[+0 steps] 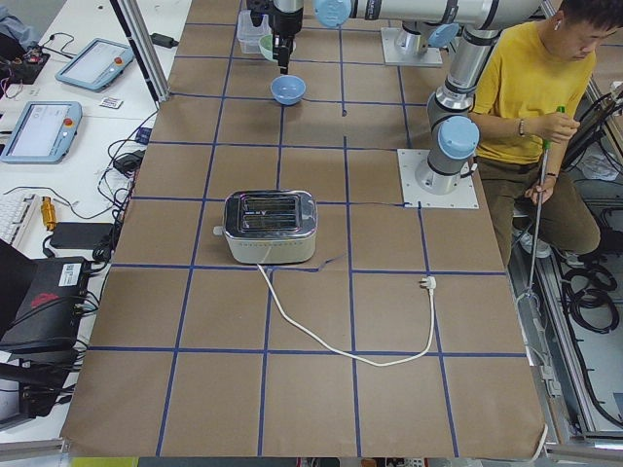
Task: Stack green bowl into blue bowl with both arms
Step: 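Lower the green bowl into the blue bowl with the right gripper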
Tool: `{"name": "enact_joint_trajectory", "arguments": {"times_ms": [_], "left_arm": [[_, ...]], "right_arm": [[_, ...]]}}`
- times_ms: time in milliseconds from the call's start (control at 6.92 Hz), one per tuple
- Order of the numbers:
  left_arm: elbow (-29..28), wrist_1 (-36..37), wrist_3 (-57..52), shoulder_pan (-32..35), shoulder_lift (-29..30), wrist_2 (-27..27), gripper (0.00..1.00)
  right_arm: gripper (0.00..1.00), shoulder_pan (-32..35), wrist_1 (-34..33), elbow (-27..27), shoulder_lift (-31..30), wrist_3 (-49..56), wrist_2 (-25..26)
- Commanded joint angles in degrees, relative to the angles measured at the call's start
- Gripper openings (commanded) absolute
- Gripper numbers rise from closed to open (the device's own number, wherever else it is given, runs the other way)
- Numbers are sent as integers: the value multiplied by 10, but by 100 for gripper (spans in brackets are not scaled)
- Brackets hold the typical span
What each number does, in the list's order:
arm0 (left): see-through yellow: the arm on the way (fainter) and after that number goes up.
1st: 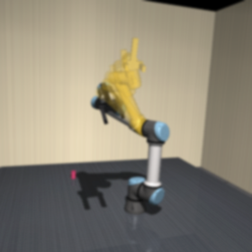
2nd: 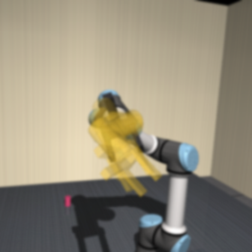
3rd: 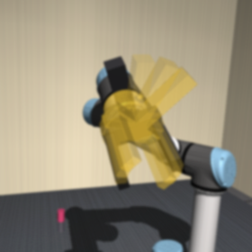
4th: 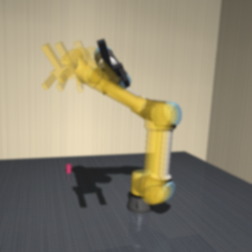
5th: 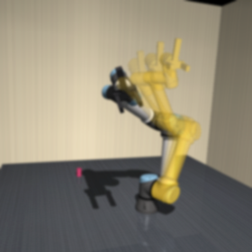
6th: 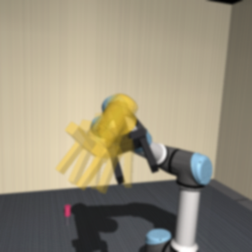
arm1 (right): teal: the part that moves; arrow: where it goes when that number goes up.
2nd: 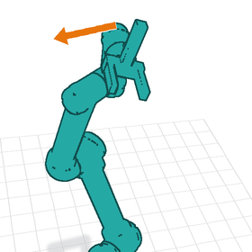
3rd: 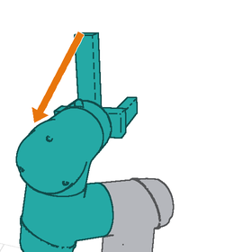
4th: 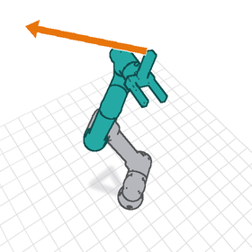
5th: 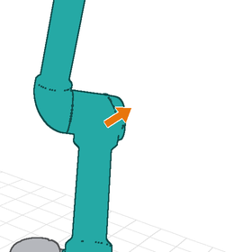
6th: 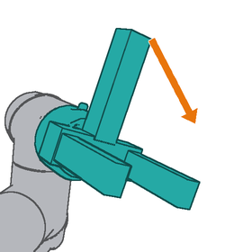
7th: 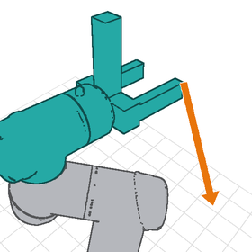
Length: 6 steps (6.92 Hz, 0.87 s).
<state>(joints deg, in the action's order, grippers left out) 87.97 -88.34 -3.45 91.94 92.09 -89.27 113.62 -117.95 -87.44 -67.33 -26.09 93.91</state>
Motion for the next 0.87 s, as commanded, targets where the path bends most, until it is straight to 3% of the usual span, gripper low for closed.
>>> {"name": "enact_joint_trajectory", "arguments": {"times_ms": [0, 578, 723], "left_arm": [[-2, -14, 2, -3, -2, 1, 100], [-1, -15, 4, -11, 0, 1, 100], [-1, -24, 8, -17, -2, 5, 100]], "right_arm": [[0, 37, 5, 10, 32, -63, -4], [0, 61, 4, 6, 60, -67, 3], [21, 61, 2, 6, 64, -66, 4]]}}
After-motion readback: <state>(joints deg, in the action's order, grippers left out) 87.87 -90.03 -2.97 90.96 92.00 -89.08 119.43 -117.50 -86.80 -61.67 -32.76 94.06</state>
